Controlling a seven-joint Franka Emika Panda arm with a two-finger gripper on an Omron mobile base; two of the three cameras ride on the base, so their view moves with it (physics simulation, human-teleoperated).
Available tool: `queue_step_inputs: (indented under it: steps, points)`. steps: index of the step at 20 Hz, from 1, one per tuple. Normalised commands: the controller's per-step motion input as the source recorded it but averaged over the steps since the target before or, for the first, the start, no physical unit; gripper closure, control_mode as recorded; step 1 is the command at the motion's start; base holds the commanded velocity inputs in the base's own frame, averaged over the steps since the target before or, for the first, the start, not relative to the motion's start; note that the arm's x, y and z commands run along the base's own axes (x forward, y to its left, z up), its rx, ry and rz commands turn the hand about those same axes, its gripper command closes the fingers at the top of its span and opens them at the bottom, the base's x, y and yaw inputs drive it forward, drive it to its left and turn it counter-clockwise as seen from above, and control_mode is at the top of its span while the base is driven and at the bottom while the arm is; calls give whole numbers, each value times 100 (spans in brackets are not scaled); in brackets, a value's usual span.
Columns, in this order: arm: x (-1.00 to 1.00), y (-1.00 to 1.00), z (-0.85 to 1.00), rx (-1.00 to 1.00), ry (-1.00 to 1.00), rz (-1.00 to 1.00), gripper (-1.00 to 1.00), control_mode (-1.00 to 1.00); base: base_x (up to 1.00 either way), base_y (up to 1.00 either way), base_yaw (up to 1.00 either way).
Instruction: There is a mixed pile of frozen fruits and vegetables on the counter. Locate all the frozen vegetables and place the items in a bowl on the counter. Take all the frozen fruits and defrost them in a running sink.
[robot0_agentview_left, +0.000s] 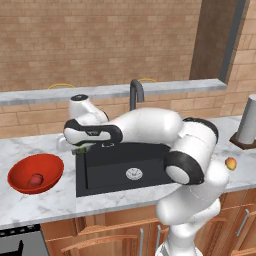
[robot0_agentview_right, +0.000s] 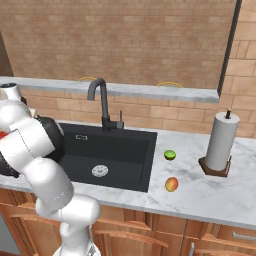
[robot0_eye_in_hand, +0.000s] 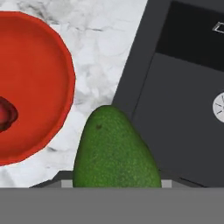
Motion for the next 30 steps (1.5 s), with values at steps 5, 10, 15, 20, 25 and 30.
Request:
queue_step_inputs:
  steps: [5,10,15,20,25,30]
  points:
    - [17,99,-14,-5,7,14,100,-100,0,0,0]
    - [20,100,-16,-6,3,11,100,-100,0,0,0]
    - [6,67,-8,-5,-1,5,100,-100,0,0,0]
    - [-6,19,-31,-4,-1,0,100,-100,0,0,0]
    - [-20,-2,-60,-3,0,-3,100,-100,0,0,0]
    - [-13,-17,-66,0,-5,-8,100,-100,0,0,0]
